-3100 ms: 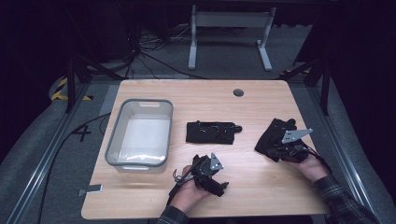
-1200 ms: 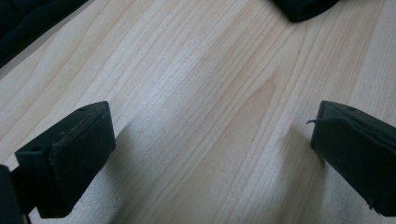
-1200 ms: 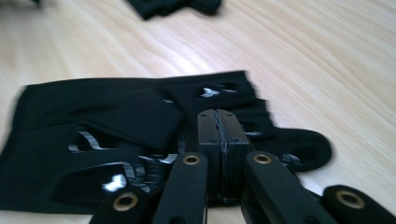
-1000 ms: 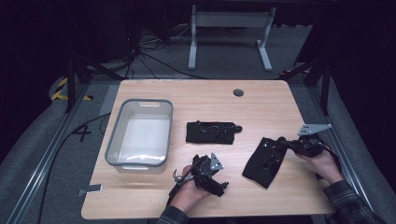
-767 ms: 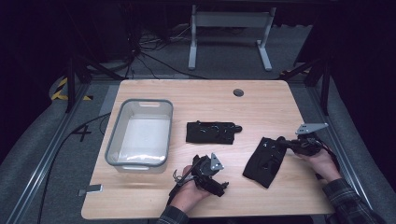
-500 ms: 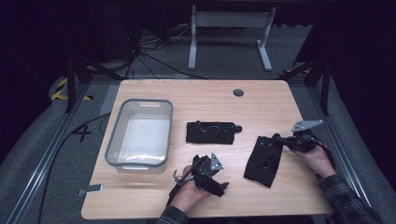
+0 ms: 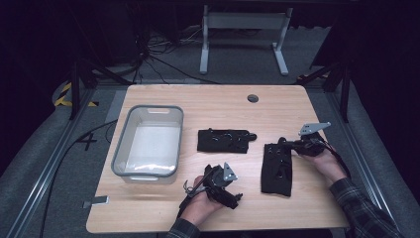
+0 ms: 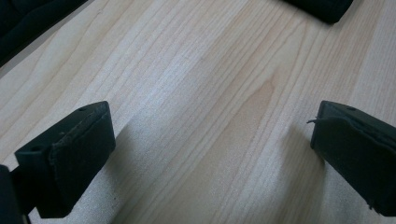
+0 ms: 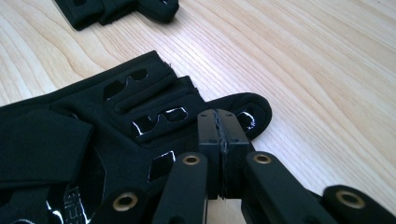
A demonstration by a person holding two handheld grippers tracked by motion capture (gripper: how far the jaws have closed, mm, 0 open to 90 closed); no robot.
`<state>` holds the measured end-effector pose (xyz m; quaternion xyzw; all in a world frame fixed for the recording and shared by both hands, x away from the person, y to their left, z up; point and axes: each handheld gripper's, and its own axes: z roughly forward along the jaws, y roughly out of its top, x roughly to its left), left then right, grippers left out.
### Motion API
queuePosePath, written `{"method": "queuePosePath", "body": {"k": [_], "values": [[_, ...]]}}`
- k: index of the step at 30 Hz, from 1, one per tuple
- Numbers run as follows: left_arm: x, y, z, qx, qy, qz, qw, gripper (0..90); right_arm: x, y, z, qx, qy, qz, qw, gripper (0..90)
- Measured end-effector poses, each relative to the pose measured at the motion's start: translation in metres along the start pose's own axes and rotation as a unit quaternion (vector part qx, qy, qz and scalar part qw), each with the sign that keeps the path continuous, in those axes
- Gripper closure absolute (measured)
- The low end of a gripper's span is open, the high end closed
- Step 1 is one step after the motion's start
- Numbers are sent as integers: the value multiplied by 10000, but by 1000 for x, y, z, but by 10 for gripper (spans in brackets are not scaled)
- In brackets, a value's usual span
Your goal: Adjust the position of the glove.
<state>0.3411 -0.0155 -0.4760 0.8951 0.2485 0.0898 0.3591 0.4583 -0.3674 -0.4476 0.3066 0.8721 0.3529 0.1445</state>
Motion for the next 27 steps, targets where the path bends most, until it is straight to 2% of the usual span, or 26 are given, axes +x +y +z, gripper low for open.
{"method": "queuePosePath", "body": {"k": [3,6,10,19,24,27], "values": [[0,0,0,1,0,1,10000,1,2,1,-6,-67,92,36,9999,900],[0,0,0,0,0,0,10000,1,11,-1,-17,-166,257,58,9995,900],[0,0,0,0,3,-4,10000,1,34,-8,-24,-41,455,-92,9989,900],[0,0,0,-2,3,-9,10000,1,67,-18,-34,62,665,-311,9973,900],[0,0,0,-1,3,-4,10000,1,79,-26,-32,247,781,-386,9959,900],[0,0,0,-2,6,-11,10000,1,81,-30,-32,354,814,-392,9953,900]]}}
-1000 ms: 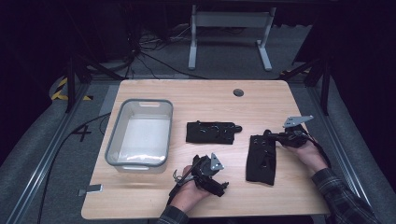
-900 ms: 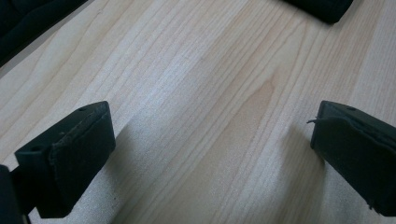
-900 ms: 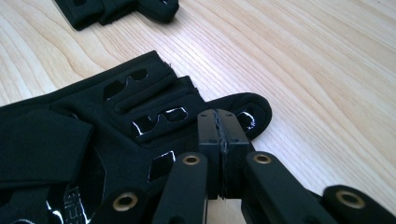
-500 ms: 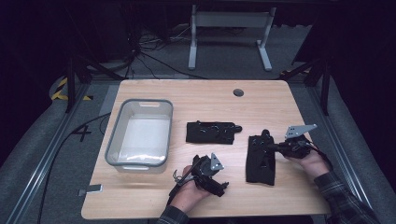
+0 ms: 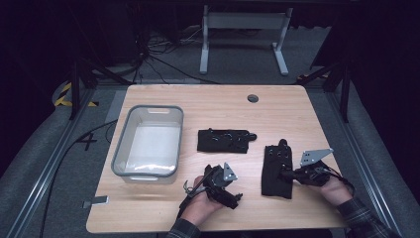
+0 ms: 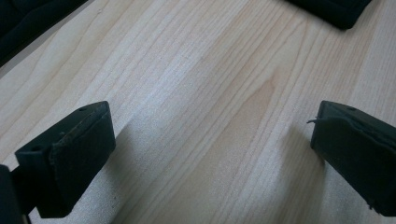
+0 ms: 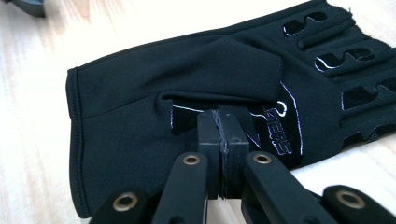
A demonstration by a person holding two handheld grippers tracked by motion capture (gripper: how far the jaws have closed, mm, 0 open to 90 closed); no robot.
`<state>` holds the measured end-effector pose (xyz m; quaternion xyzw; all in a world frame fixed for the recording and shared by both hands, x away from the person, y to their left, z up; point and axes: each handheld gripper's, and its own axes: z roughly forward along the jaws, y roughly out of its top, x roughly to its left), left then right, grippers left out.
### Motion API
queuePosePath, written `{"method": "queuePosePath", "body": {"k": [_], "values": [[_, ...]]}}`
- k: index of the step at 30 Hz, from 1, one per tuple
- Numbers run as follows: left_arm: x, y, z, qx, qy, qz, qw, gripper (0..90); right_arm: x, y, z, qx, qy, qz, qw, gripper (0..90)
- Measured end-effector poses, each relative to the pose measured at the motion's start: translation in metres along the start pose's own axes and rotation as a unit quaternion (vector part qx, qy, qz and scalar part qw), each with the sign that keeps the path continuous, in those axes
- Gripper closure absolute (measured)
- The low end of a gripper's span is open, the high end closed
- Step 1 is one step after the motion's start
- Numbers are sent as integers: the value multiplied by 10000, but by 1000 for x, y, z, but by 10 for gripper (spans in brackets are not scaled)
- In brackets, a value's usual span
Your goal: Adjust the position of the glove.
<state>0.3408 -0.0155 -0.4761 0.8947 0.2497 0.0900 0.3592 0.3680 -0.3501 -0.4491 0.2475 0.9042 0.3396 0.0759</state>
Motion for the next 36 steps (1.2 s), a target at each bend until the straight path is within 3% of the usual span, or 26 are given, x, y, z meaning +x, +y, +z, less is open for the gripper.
{"method": "queuePosePath", "body": {"k": [10,14,18,20,24,29,32,34,36], "values": [[0,0,0,-2,1,-6,10000,1,7,-15,-13,83,275,-86,9996,900],[0,0,0,-2,0,-8,10000,1,18,-25,-21,107,455,-286,9985,899],[0,0,0,-2,1,-6,10000,1,21,-27,-24,80,447,-357,9983,894],[0,0,0,-2,7,-13,10000,1,22,-27,-28,-65,391,-380,9985,876],[0,0,0,-1,4,-9,10000,0,14,-32,-43,-463,-110,-133,9988,817],[0,0,0,1,-8,10,10000,0,-1,-49,-53,-496,-767,314,9953,598],[0,1,0,-1,-17,37,10000,5,-7,-58,-53,-430,-989,564,9926,481],[1,2,-2,-12,-48,76,10000,51,-10,-63,-51,-331,-1108,670,9910,416],[2,3,-5,-29,-81,94,9999,169,-13,-65,-49,-316,-1164,775,9897,350]]}}
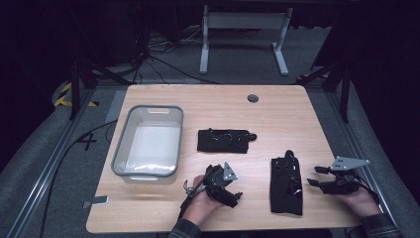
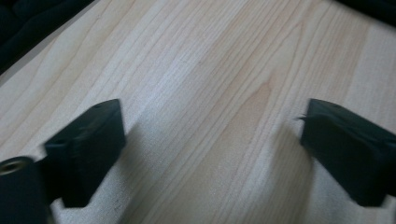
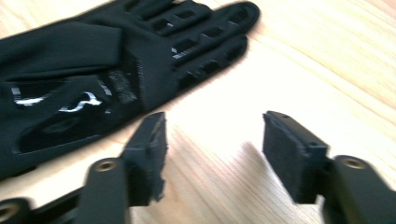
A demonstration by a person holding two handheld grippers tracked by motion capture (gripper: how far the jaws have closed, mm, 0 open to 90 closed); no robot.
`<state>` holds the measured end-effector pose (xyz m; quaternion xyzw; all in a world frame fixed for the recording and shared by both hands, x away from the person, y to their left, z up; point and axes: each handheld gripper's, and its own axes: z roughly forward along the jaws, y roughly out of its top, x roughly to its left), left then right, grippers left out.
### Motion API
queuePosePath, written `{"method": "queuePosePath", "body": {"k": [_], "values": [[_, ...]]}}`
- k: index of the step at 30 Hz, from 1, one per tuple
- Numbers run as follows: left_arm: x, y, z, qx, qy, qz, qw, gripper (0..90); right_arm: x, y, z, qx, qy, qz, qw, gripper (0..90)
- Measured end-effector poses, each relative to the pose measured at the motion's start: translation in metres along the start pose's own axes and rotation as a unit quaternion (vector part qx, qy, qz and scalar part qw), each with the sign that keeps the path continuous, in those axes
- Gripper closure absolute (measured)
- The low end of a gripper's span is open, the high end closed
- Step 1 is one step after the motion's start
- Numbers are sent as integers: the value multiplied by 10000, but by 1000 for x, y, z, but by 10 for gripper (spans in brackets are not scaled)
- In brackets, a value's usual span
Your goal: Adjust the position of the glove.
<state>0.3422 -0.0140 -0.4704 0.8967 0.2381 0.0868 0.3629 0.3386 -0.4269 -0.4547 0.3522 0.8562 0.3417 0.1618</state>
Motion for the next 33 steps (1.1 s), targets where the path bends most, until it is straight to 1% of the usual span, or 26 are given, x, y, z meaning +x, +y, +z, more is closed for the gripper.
{"method": "queuePosePath", "body": {"k": [1,3,4,5,6,7,8,10,11,12,14,15,16,17,19,20,23,25,26,27,29,30,32,33], "values": [[1,1,-1,10,4,6,10000,228,-1,0,1,3,-20,38,10000,325],[3,3,-3,46,18,-33,10000,399,-1,-1,4,27,-69,4,10000,275],[6,7,-5,133,67,42,9999,470,0,-2,5,12,-63,14,10000,250],[7,9,-5,158,73,65,9998,535,0,-2,5,-4,-56,30,10000,230],[8,11,-6,163,75,17,9998,596,0,-3,6,-23,-48,44,10000,215],[9,14,-8,103,47,-77,9999,676,-1,-3,7,-53,-50,73,9999,194],[9,14,-8,103,47,-77,9999,763,-2,-4,8,-88,-31,93,9999,171],[13,22,-11,153,15,-154,9998,864,-3,-6,8,-132,-18,120,9998,149],[14,25,-11,164,25,-213,9996,895,-3,-7,9,-169,-19,109,9998,141],[16,27,-11,173,13,-289,9994,897,-3,-7,9,-206,-21,102,9997,133],[21,34,-10,262,68,-356,9990,898,-3,-7,10,-210,-24,106,9997,130],[21,34,-10,262,68,-356,9990,898,-3,-7,10,-210,-24,106,9997,130],[24,37,-10,271,112,-364,9989,898,-3,-7,10,-211,-28,109,9997,130],[30,42,-8,283,167,-402,9987,899,-3,-7,10,-214,-30,109,9997,130],[32,45,-8,324,182,-398,9985,899,-3,-7,10,-212,-27,109,9997,130],[37,49,-6,278,287,-418,9983,899,-3,-7,10,-211,-27,110,9997,130],[48,58,-2,224,409,-476,9978,899,-3,-7,10,-214,-23,110,9997,130],[55,63,1,277,536,-485,9970,899,-3,-7,10,-213,-23,108,9997,130],[59,65,3,265,631,-485,9965,899,-3,-7,10,-213,-23,107,9997,130],[62,67,6,293,673,-513,9960,898,-3,-7,10,-214,-23,107,9997,130],[69,69,9,364,814,-492,9948,899,-3,-7,10,-213,-21,105,9997,129],[73,70,10,366,894,-494,9941,899,-3,-7,10,-213,-21,106,9997,129],[79,71,11,480,1058,-492,9920,899,-3,-7,10,-215,-23,105,9997,128],[82,71,11,487,1106,-498,9914,899,-3,-7,10,-211,-19,103,9997,128]]}}
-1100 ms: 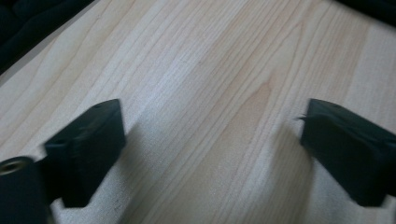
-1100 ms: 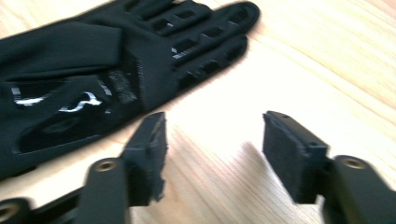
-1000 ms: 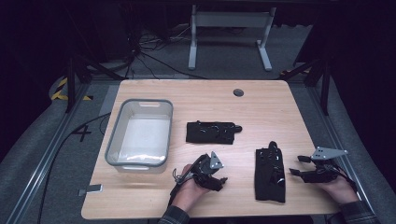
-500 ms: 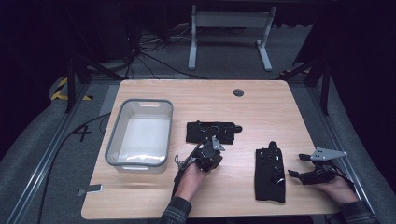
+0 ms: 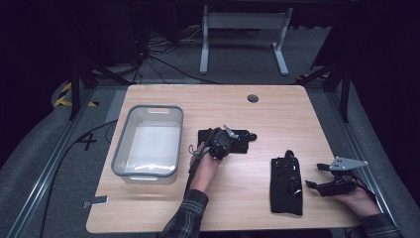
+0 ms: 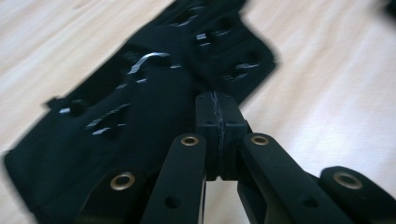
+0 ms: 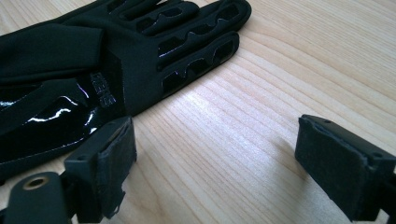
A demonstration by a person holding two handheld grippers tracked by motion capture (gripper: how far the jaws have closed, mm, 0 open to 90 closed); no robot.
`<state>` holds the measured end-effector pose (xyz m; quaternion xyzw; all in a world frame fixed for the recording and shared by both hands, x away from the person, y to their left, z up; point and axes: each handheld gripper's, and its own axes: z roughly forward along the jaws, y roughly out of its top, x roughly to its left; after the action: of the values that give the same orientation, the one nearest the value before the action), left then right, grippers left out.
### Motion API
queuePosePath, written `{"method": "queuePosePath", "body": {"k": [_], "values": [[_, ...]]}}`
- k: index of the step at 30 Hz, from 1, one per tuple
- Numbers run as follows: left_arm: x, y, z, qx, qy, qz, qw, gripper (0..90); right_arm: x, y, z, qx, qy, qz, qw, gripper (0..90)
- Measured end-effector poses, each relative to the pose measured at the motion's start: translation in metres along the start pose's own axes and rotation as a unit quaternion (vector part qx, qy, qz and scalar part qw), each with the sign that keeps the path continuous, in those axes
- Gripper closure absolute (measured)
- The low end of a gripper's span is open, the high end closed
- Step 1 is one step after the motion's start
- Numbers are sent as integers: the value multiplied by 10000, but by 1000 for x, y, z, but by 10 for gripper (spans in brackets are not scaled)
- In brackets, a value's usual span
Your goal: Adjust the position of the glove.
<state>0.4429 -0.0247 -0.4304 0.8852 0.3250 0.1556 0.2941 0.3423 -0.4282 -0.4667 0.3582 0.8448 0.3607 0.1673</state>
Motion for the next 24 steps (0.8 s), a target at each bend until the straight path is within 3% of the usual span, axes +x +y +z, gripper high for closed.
{"method": "queuePosePath", "body": {"k": [5,10,16,24], "values": [[12,-2,6,132,82,-155,9998,898,0,0,0,-2,-1,-1,10000,127],[10,-7,17,322,73,-168,9993,898,0,0,0,-1,0,-2,10000,127],[1,-7,15,302,-184,-170,9992,898,0,0,0,-2,0,-2,10000,126],[-15,-8,15,196,-786,-245,9964,898,0,0,0,1,2,-3,10000,126]]}}
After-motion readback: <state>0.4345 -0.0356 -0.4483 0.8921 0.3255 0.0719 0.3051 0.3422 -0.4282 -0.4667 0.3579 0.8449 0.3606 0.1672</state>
